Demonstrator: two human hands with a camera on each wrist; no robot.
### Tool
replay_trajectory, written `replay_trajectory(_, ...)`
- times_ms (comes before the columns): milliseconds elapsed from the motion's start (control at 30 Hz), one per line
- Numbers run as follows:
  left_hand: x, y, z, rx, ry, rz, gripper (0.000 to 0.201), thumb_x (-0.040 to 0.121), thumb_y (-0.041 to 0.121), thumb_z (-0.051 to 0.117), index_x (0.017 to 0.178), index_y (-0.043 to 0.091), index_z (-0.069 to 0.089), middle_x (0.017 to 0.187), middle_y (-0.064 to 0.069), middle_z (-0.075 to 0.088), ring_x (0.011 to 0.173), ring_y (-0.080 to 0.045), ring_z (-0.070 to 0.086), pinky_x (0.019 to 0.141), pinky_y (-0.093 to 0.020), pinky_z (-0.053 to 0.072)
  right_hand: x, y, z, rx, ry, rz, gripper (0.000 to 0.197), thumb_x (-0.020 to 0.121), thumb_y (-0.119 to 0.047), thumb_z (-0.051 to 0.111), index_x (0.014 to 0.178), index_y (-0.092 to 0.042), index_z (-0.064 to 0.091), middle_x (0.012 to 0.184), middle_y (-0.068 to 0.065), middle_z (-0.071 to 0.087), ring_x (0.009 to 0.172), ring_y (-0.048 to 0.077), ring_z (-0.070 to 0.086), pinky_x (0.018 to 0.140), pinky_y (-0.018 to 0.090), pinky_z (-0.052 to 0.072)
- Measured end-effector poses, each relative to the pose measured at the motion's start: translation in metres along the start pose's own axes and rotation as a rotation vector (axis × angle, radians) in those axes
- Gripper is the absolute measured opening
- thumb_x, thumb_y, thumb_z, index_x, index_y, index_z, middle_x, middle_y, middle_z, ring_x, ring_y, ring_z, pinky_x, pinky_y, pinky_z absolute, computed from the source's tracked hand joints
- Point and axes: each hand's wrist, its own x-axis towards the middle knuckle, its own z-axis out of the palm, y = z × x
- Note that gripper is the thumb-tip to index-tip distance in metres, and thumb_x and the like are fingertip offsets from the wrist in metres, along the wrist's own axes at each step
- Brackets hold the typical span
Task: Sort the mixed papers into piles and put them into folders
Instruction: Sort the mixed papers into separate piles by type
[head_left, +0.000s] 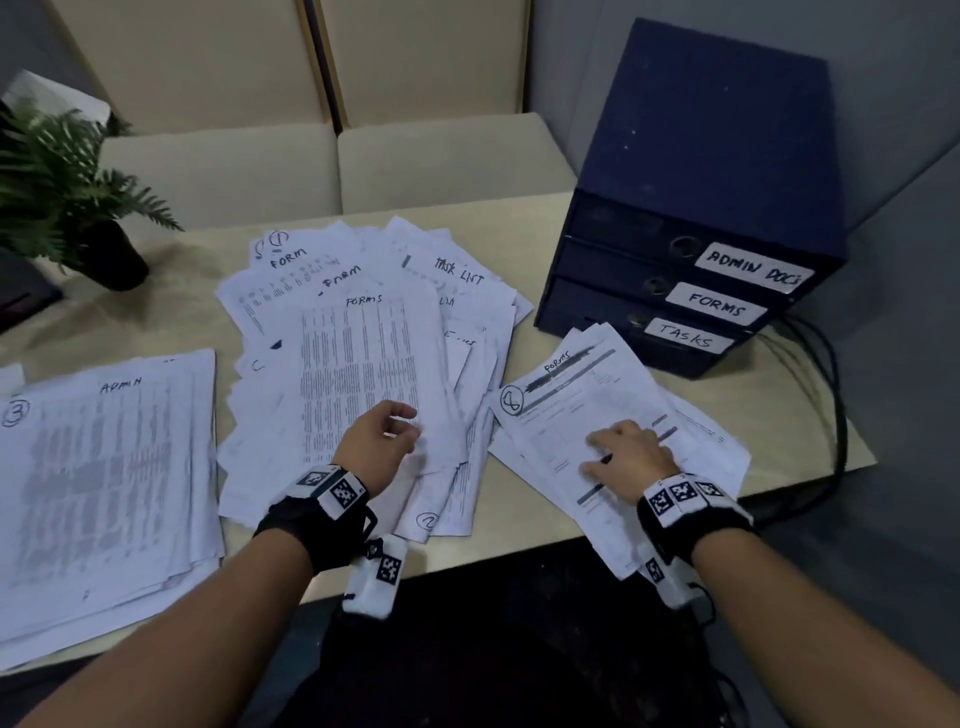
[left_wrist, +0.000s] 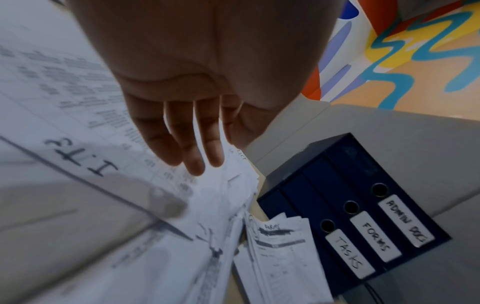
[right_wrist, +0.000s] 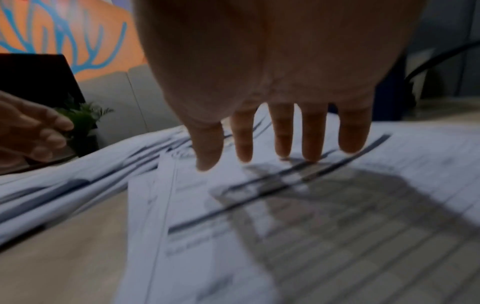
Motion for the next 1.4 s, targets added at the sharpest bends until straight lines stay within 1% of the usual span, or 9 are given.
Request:
replay_trajectory(133,0.002,-0.007,-0.015,0.05,0.068,-0.018,0.02,0.089,0.004,0.054,0.103,0.018,0.058,0.094,-0.001,0.064,0.078,-0.019,0.059,0.059,-0.024,0.045,0.006,-0.027,-0.002,0.028,0.094,0.019,0.041,0.089,-0.045,0.055,0.125,-0.025,0.056,0.134,0.004,0.044,0.121,0.028,0.042,0.101,0.04,0.037)
replay_trajectory(267,0.001,-0.022,-0.038,0.22,0.14,-0.073,0.031,0.09,0.009,0.056,0.119,0.016,0.06,0.116,-0.003,0.061,0.105,-0.022,0.058,0.087,-0.027,0.044,0.01,-0.09,-0.011,0.271,0.132,-0.152,0.029,0.089,-0.04,0.061,0.11,-0.02,0.062,0.118,0.002,0.052,0.113,0.025,0.052,0.09,0.032,0.041)
replay_trajectory(367,0.0,-0.038,-0.057,0.291,0.16,-0.138,0.039,0.089,0.01,0.056,0.127,0.016,0.057,0.132,-0.009,0.055,0.118,-0.026,0.053,0.098,-0.032,0.04,0.013,-0.144,-0.008,0.353,0.088,-0.248,0.038,0.09,-0.036,0.063,0.119,-0.013,0.06,0.12,0.005,0.057,0.109,0.021,0.055,0.084,0.026,0.041)
replay_trajectory(533,-0.006,-0.062,-0.09,0.375,0.049,-0.141,0.047,0.089,0.012,0.056,0.135,0.014,0.05,0.14,-0.009,0.05,0.126,-0.025,0.048,0.103,-0.029,0.034,0.014,-0.207,0.016,0.295,0.095,-0.057,0.06,0.086,-0.039,0.066,0.132,-0.006,0.044,0.131,0.015,0.048,0.118,0.031,0.051,0.091,0.036,0.048)
replay_trajectory(800,-0.004,-0.082,-0.133,0.267,-0.033,-0.099,0.042,0.089,0.014,0.058,0.131,0.016,0.053,0.131,-0.008,0.056,0.117,-0.023,0.054,0.096,-0.027,0.038,-0.004,-0.243,0.035,0.514,0.199,0.037,0.029,0.096,-0.01,0.048,0.125,-0.008,0.049,0.102,0.013,0.06,0.078,0.021,0.05,0.056,0.024,0.037)
replay_trajectory(1033,-0.004,-0.101,-0.164,0.128,-0.074,-0.086,0.049,0.09,0.021,0.059,0.136,0.02,0.043,0.13,-0.007,0.054,0.111,-0.025,0.056,0.097,-0.035,0.045,-0.026,-0.24,0.05,0.901,0.295,0.087,0.015,0.086,-0.017,0.053,0.099,-0.016,0.06,0.104,0.002,0.063,0.092,0.021,0.06,0.079,0.028,0.047)
replay_trajectory(1200,-0.003,-0.1,-0.178,-0.073,-0.068,-0.125,0.07,0.093,0.016,0.056,0.149,0.024,0.016,0.139,-0.013,0.049,0.111,-0.031,0.059,0.086,-0.034,0.05,-0.052,-0.249,0.051,1.027,0.207,0.031,0.013,0.093,-0.013,0.053,0.095,-0.013,0.066,0.089,-0.003,0.071,0.083,0.015,0.066,0.069,0.019,0.051)
replay_trajectory(1300,-0.005,-0.098,-0.181,-0.1,-0.003,-0.122,0.062,0.093,0.01,0.057,0.147,0.016,0.027,0.137,-0.011,0.052,0.114,-0.027,0.057,0.087,-0.027,0.043,-0.05,-0.249,0.062,0.924,0.175,0.033,0.02,0.088,-0.023,0.056,0.077,-0.006,0.058,0.069,0.014,0.061,0.065,0.018,0.054,0.063,0.026,0.041)
replay_trajectory(1400,-0.007,-0.101,-0.182,-0.086,0.023,-0.133,0.039,0.092,0.011,0.059,0.129,0.009,0.047,0.115,-0.008,0.065,0.087,-0.021,0.063,0.069,-0.02,0.047,-0.043,-0.246,0.069,0.757,0.171,0.081,0.027,0.09,-0.021,0.056,0.067,-0.014,0.046,0.063,0.008,0.039,0.058,0.017,0.036,0.056,0.028,0.023)
